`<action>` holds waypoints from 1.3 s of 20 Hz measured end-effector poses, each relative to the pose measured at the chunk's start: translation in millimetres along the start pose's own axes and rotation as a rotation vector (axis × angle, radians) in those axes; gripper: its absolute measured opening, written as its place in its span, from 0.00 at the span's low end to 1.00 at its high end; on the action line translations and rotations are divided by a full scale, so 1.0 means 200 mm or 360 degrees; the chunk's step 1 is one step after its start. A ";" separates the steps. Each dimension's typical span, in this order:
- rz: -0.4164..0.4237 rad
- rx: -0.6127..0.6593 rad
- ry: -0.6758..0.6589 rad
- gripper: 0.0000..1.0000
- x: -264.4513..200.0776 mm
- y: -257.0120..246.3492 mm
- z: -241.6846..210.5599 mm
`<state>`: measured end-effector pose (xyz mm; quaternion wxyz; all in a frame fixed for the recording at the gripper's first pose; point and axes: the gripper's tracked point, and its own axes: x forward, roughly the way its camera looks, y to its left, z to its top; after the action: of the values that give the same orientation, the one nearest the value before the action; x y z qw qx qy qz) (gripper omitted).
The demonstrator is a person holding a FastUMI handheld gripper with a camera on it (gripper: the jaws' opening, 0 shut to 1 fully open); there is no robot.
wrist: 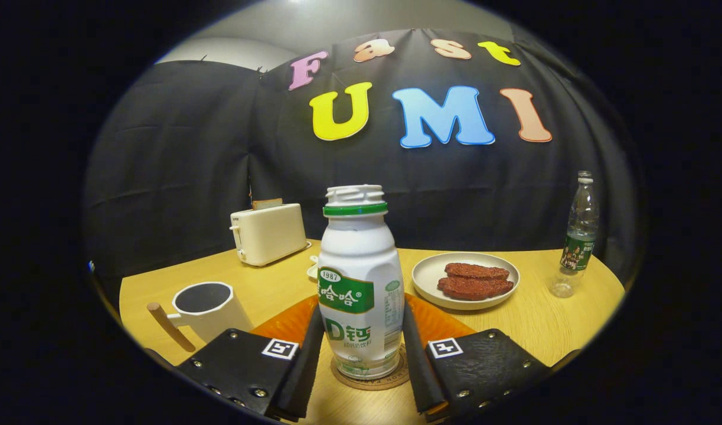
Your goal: Take the bottle from table, then pour the juice into the cup, finally place the bottle on the coaster
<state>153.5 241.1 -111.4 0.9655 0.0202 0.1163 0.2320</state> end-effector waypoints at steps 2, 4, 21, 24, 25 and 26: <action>0.0001 -0.0016 -0.0017 0.65 -0.01 0.01 -0.01; -0.0002 -0.0032 -0.0032 0.66 -0.01 0.01 0.00; -0.0023 -0.0061 -0.0106 0.68 -0.01 0.03 -0.02; -0.0021 -0.0069 -0.0101 0.70 0.00 0.04 -0.02; -0.0030 -0.0082 -0.0086 0.71 0.00 0.04 -0.03; -0.0030 -0.0098 -0.0077 0.73 0.00 0.05 -0.03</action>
<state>147.9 249.8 -117.1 0.9703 -0.0050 0.0858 0.2260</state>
